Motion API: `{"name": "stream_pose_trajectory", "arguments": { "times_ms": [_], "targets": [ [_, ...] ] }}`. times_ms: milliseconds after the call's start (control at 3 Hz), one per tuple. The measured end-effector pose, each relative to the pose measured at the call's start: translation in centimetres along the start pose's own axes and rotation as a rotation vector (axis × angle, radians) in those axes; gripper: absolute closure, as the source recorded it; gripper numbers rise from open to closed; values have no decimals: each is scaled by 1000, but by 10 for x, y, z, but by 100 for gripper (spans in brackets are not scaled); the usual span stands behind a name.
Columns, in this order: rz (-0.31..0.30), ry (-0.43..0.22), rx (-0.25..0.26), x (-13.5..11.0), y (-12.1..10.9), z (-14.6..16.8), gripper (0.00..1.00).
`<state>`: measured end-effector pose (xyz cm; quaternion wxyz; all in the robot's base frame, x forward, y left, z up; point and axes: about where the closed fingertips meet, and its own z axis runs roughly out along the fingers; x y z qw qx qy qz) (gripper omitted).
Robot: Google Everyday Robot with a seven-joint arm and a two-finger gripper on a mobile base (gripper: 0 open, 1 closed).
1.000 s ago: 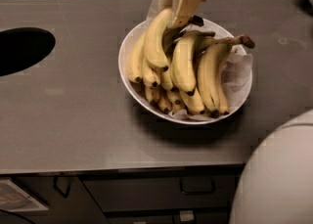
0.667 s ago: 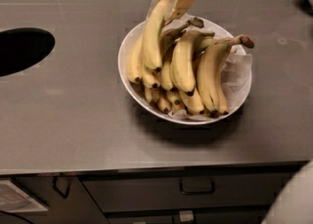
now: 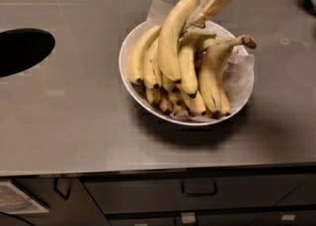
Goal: Pick banana from white bowl
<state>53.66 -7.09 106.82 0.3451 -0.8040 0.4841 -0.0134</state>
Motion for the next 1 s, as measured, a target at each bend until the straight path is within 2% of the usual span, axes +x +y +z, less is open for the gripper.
{"name": "stream_pose_trajectory", "arguments": {
  "times_ms": [333,667,1000],
  "targets": [
    [10,-54,73,5,15,-18,100],
    [10,-84,127,-3,18,-34,100],
    [6,-96,182,-23,16,-50,100]
  ]
}}
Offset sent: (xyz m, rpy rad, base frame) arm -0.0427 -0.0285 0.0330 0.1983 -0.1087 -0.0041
